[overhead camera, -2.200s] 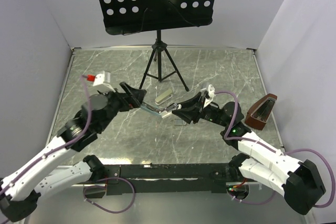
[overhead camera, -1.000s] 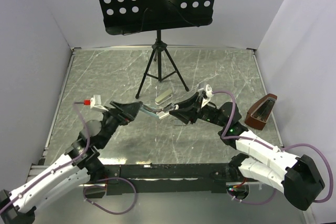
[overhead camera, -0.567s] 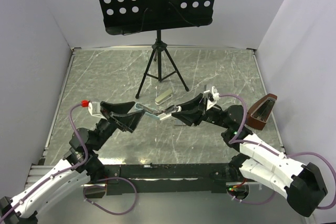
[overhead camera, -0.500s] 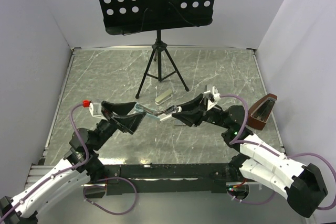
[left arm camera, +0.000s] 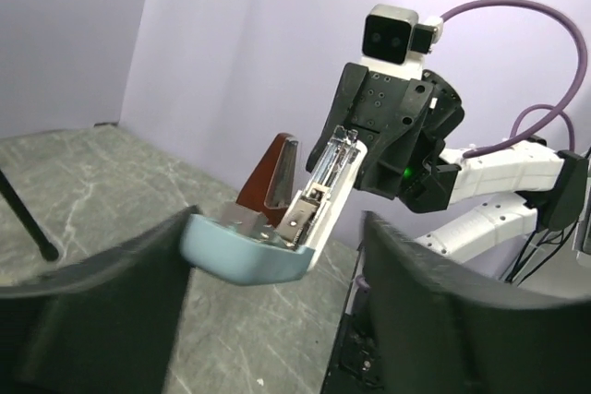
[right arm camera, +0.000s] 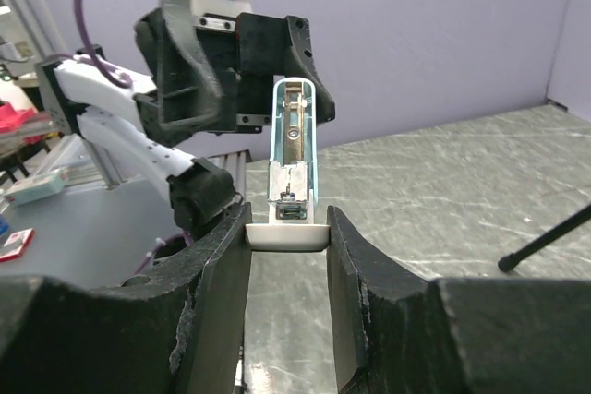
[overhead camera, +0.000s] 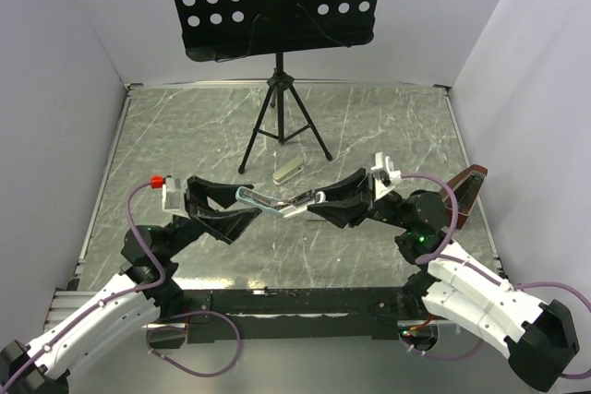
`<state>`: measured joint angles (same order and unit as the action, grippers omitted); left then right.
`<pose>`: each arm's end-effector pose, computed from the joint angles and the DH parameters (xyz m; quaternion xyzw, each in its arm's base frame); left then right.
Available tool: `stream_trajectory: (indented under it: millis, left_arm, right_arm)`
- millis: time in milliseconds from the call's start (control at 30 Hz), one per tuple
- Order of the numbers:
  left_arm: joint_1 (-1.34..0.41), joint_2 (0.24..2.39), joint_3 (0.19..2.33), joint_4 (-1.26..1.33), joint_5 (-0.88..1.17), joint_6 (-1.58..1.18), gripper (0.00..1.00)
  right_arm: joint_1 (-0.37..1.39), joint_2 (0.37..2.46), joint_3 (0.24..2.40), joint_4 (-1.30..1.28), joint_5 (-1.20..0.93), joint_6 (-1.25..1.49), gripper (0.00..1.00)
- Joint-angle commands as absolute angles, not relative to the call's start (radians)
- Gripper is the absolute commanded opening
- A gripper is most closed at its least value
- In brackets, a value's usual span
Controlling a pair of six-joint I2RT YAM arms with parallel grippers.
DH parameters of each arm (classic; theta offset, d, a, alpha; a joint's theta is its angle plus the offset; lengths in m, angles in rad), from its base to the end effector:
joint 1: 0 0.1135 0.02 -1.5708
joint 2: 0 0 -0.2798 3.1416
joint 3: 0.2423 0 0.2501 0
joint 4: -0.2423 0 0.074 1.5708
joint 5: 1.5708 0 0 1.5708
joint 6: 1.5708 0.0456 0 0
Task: Load the staples into the stapler
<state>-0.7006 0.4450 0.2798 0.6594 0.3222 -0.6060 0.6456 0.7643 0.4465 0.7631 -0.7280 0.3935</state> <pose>0.0824 -0.0884 0.3088 0.1615 0.4990 -0.5804 0.6230 0.1135 0.1235 0.3348 -0.3614 0.4567 0.5573 0.5918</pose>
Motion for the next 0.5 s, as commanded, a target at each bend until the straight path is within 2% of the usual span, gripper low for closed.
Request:
stream_trajectory:
  millis: [0, 67, 133, 267, 333, 467]
  left_arm:
    - [-0.687, 0.448, 0.27, 0.819, 0.433, -0.646, 0.66]
    - [-0.683, 0.449, 0.268, 0.841, 0.454, -0.656, 0.59]
    - [-0.683, 0.445, 0.27, 0.854, 0.465, -0.66, 0.55]
    - [-0.68, 0.437, 0.288, 0.836, 0.488, -0.646, 0.32]
    - [-0.68, 0.433, 0.298, 0.824, 0.489, -0.637, 0.26]
    - [-0.68, 0.414, 0.304, 0.811, 0.448, -0.635, 0.01]
  right_arm:
    - [0.65, 0.744, 0.485, 0.854, -0.742, 0.405, 0.0]
    - [0.65, 0.749, 0.48, 0.87, -0.745, 0.42, 0.0]
    - [0.65, 0.752, 0.482, 0.874, -0.749, 0.423, 0.0]
    - [0.652, 0.756, 0.479, 0.874, -0.747, 0.426, 0.0]
    - [0.65, 0.762, 0.477, 0.87, -0.749, 0.425, 0.0]
    - [0.652, 0.767, 0.456, 0.896, -0.742, 0.439, 0.0]
